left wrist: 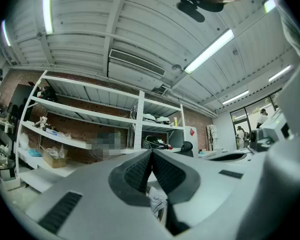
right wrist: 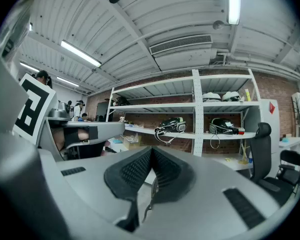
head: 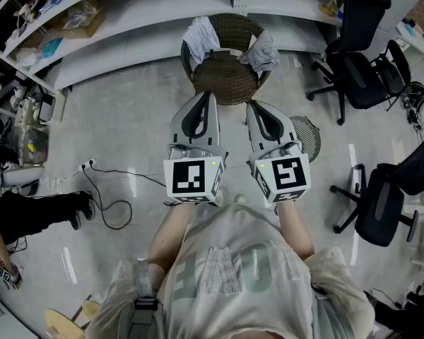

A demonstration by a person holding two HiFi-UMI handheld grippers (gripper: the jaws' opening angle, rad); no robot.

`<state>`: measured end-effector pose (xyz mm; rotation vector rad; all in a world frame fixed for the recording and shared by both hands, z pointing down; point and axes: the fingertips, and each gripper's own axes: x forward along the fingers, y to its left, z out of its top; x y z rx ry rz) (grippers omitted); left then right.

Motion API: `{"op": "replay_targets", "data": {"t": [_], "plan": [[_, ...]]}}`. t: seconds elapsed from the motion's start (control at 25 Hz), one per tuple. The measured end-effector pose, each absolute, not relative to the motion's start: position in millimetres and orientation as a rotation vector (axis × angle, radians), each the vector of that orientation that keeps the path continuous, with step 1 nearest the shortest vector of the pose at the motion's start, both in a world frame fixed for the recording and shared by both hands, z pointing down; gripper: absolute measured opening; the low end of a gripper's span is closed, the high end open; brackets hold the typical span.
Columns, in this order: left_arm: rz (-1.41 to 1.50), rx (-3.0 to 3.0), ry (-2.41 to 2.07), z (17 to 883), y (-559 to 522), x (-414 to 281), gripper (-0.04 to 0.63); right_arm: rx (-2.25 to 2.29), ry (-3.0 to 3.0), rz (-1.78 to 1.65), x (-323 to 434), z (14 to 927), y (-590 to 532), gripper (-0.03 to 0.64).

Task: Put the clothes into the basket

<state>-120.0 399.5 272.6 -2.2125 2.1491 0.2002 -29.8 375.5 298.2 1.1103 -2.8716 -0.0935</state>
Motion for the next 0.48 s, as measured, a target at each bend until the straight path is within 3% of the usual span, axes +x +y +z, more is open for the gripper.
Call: {"op": "replay_targets", "data": {"t": [0.48], "plan": [[0.238, -2.177, 2.165, 273, 396, -157, 0.017, 1.125, -2.857, -0.087, -43, 300, 366, 0.02]]}}
